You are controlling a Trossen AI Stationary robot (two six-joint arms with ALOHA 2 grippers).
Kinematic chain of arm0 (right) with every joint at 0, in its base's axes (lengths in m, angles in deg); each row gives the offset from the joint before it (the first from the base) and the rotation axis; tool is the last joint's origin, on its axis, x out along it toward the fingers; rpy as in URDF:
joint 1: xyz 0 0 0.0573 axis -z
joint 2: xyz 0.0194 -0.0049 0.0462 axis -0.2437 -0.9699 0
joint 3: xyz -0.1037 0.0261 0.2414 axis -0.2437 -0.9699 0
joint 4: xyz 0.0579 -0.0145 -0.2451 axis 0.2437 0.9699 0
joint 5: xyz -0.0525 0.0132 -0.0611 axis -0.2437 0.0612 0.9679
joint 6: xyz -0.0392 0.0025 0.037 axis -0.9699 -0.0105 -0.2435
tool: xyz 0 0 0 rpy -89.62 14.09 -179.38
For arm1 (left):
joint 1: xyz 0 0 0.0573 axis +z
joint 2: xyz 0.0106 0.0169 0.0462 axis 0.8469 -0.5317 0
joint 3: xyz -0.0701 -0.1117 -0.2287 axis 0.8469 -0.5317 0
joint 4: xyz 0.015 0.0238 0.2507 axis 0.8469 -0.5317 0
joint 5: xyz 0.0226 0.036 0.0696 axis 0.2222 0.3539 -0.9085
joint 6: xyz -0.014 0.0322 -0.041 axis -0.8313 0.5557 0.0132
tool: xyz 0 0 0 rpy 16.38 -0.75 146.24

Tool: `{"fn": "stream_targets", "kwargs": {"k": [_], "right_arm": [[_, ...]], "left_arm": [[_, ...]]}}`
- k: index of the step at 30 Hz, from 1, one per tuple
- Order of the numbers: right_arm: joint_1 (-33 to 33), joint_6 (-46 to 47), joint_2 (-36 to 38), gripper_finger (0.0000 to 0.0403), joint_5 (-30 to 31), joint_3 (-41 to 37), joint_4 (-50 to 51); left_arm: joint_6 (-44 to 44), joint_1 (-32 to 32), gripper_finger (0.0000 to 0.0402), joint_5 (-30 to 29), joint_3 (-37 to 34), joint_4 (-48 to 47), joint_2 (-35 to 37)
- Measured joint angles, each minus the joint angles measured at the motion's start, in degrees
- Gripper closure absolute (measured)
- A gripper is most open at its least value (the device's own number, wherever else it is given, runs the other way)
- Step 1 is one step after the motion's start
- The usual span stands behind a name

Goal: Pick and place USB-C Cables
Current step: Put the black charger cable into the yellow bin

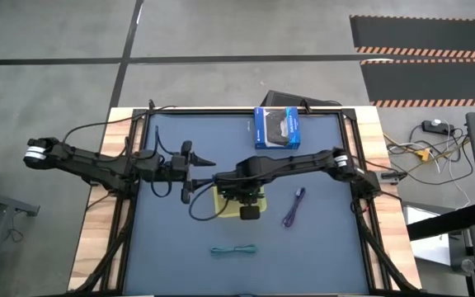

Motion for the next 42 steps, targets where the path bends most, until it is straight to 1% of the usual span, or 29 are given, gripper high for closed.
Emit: {"fn": "stream_targets", "kwargs": {"k": [4, 16, 27, 32, 37, 42], "right_arm": [[0.0, -0.02, -0.9, 0.036, 0.0, 1.09, 0.16], [0.0, 0.42, -0.95, 0.036, 0.02, 0.98, -0.61], [0.0, -0.41, -1.67, 0.036, 0.02, 0.96, -3.26], [-0.11, -1.83, -3.02, 0.036, 0.02, 0.9, -3.29], [-0.11, -1.97, -3.63, 0.036, 0.07, 0.88, -3.54], [-0.03, -1.97, -4.03, 0.036, 0.07, 0.88, -5.15]], "left_arm": [[0.03, 0.0, 0.0182, 0.0, -0.42, -0.12, 0.0], [0.04, 0.0, 0.0182, -0.02, -0.44, 0.04, 0.0], [0.15, 0.0, 0.0182, -0.57, -0.46, -0.14, 0.43], [0.1, -0.07, 0.0182, -2.29, -1.01, 0.37, 3.44], [-1.63, 0.0, 0.0182, -7.41, -3.27, 0.1, 8.42], [-2.76, -0.04, 0.0182, -7.48, -5.69, 1.05, 12.55]]}}
